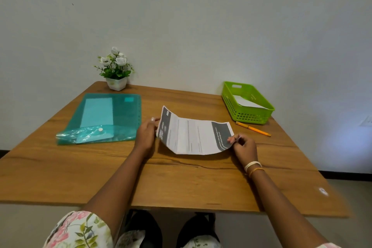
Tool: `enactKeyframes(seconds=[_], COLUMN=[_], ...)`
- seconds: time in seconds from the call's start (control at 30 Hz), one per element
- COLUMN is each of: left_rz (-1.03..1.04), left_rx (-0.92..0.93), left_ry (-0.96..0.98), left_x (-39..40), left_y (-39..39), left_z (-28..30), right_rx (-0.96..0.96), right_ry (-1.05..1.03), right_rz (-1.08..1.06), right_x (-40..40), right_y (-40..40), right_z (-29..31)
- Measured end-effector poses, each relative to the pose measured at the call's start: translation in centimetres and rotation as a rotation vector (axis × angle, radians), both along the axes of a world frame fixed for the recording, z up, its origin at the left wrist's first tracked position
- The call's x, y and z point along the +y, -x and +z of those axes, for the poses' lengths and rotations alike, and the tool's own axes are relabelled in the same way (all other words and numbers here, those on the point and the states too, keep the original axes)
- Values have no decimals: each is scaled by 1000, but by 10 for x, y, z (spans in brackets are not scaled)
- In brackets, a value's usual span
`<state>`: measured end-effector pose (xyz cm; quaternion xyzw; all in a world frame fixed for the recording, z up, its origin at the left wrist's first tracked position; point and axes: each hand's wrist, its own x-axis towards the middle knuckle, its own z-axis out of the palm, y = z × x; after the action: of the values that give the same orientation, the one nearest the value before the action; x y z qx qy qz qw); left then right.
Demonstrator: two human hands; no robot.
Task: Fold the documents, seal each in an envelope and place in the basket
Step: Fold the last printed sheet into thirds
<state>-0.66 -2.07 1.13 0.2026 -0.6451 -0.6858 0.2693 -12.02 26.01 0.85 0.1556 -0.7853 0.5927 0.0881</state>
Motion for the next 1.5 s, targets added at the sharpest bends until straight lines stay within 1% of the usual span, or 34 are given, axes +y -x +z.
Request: enactKeyframes(seconds=[0.07, 0.1, 0.13, 0.27, 0.3, 0.4, 0.5, 0.57, 0.67, 0.77, 0.83, 0.93, 1.1, 1.17, 1.3, 1.37, 1.5], left_rz=[-28, -44, -57, -88, -80, -47, -30, -27, -15, 2, 3, 9, 3, -2, -37, -61, -40], left_rx=[20, 21, 10, -86, -95, -87, -116, -125, -131, -132, -136, -143, -132, -108, -48, -61, -73], left_ry=[-96, -97, -55, 235, 277, 340, 395, 429, 459, 487, 493, 487, 485, 470, 500, 517, 551], left_x=[1, 2, 3, 6, 6, 7, 8, 9, 9, 7, 7, 6, 5, 5, 2, 6, 14], left_y=[-6, -10, -13, -18, -18, -19, -18, -17, -16, -14, -15, -16, -14, -15, -17, -17, -20], left_z=[5, 6, 5, -2, -3, -2, -6, -9, -7, -7, -6, -7, -10, -10, -10, -11, -10], right_rx=[-12, -29, -46, -165, -153, -16, -9, 60, 145, 273, 290, 226, 155, 154, 176, 184, 184], right_ry=[-63, -83, -99, -90, -130, -372, -518, -652, -754, -906, -966, -978, -976, -991, -1012, -1010, -995], right_rz=[26, 36, 50, 61, 45, -20, -28, 54, 193, 287, 323, 304, 165, 141, 129, 124, 109], right_x=[9, 13, 17, 25, 24, 16, -15, -42, -81, -114, -123, -114, -70, -60, -63, -66, -74], right_y=[1, 2, 2, 7, 8, 7, -17, -33, -50, -62, -63, -57, -40, -38, -44, -48, -52], right_z=[0, -1, -1, -5, -3, 9, 27, 27, 19, 8, 0, -8, -12, -13, -11, -12, -11])
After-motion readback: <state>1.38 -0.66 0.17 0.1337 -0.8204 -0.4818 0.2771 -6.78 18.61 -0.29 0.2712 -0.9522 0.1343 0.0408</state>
